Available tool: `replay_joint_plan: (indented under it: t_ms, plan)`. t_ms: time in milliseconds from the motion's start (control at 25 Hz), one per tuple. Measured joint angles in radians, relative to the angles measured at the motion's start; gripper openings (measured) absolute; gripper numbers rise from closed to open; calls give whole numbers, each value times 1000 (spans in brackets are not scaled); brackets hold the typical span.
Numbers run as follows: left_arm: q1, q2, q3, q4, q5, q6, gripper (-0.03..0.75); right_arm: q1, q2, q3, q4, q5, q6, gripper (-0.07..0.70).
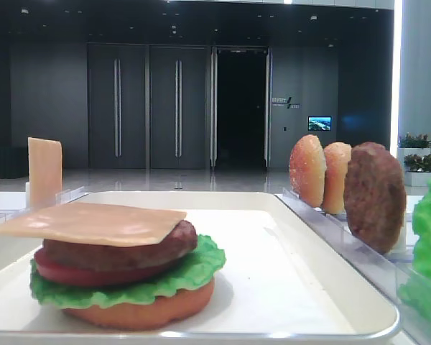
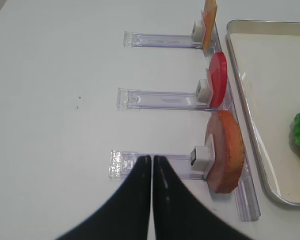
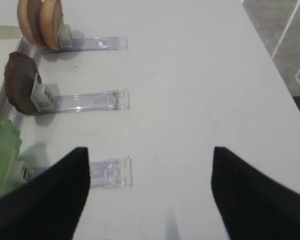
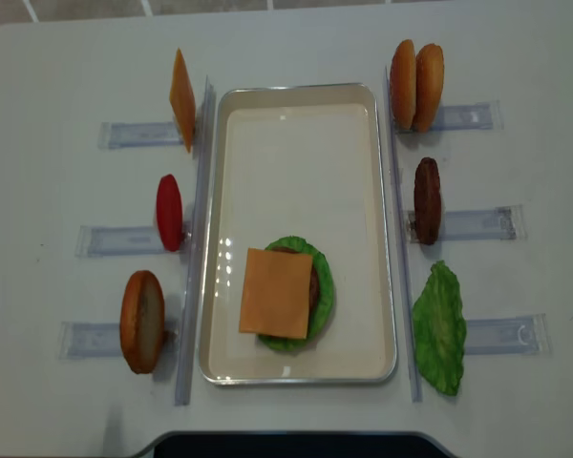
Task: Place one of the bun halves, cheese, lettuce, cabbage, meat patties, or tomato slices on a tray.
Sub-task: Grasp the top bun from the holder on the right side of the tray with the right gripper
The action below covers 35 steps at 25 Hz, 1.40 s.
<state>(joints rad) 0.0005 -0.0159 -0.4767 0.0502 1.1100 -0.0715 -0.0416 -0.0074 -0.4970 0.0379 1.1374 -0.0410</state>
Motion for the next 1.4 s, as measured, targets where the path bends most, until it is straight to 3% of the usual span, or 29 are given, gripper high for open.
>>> replay_joint_plan:
  t_ms: [640,1000,1400]
  plan:
    - [0,0,0,0,0,0,0,0,27,0,0,0,0,515]
    - [0,0,0,0,0,0,0,0,446,-15,31,-7,-1,515]
    - [0,0,0,0,0,0,0,0,912,-210,115,-72,-107,515]
